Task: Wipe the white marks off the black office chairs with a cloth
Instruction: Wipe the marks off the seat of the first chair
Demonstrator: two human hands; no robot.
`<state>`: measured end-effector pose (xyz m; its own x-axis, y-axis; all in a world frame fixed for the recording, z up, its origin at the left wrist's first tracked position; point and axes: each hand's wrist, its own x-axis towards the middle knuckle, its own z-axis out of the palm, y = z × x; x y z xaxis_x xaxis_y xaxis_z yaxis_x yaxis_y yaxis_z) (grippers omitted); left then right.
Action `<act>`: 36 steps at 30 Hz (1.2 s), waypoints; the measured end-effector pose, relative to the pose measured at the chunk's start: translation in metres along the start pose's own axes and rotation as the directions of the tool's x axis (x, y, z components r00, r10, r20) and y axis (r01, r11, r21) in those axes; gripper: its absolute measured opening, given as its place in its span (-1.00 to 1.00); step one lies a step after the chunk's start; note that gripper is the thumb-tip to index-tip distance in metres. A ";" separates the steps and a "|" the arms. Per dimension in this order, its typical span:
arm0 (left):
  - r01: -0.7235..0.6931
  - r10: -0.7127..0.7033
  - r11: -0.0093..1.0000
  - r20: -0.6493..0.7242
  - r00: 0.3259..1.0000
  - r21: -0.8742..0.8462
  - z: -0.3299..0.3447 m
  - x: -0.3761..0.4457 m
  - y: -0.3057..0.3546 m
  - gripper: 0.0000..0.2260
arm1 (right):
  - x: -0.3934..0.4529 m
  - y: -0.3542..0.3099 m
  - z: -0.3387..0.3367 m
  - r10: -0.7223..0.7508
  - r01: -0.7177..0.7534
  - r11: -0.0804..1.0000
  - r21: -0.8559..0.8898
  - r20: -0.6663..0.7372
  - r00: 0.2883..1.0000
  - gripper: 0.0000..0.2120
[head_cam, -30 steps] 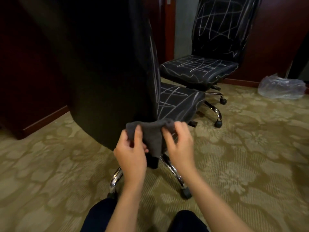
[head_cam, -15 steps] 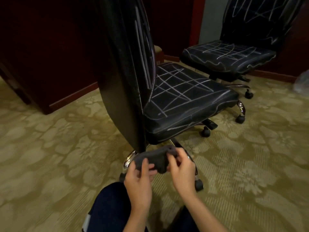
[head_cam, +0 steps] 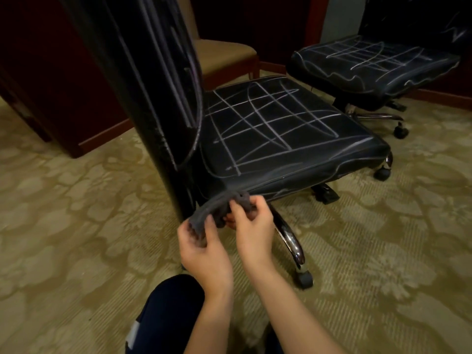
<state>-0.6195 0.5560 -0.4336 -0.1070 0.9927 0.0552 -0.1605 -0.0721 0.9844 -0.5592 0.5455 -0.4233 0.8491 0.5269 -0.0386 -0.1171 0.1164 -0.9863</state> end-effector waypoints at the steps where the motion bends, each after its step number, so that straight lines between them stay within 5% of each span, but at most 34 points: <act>1: -0.018 0.018 0.999 -0.004 1.000 0.040 0.005 0.002 -0.003 -0.78 | 0.002 0.000 -0.004 0.019 -0.019 1.000 0.021 -0.004 1.000 -0.95; 8: 0.138 -0.140 0.990 0.109 0.984 0.025 0.064 -0.006 -0.009 -0.92 | 0.044 -0.007 -0.055 0.003 -0.003 1.000 -0.003 -0.212 0.977 -0.88; 20: 0.149 -0.149 0.989 -0.069 0.986 0.003 0.035 0.048 -0.009 -0.95 | 0.018 0.004 0.006 -0.026 0.022 0.999 -0.047 -0.094 0.995 -0.89; 24: 0.170 -0.170 0.985 0.018 0.985 0.031 0.067 0.021 -0.004 -0.90 | 0.039 0.000 -0.027 0.037 -0.029 0.999 0.036 -0.234 0.971 -0.85; 31: 0.252 -0.258 0.965 0.112 0.960 0.070 0.023 0.046 0.011 -0.76 | 0.017 -0.003 0.000 -0.014 0.008 0.999 -0.040 -0.145 0.989 -0.89; 36: 0.315 -0.365 0.930 0.360 0.859 0.189 -0.023 0.077 0.018 -0.60 | 0.017 0.000 0.014 -0.030 0.029 1.000 -0.009 -0.140 0.990 -0.86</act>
<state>-0.6532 0.6291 -0.4155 0.3201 0.9134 -0.2514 0.0029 0.2644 0.9644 -0.5521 0.5663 -0.4215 0.9162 0.3996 -0.0309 -0.0874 0.1238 -0.9885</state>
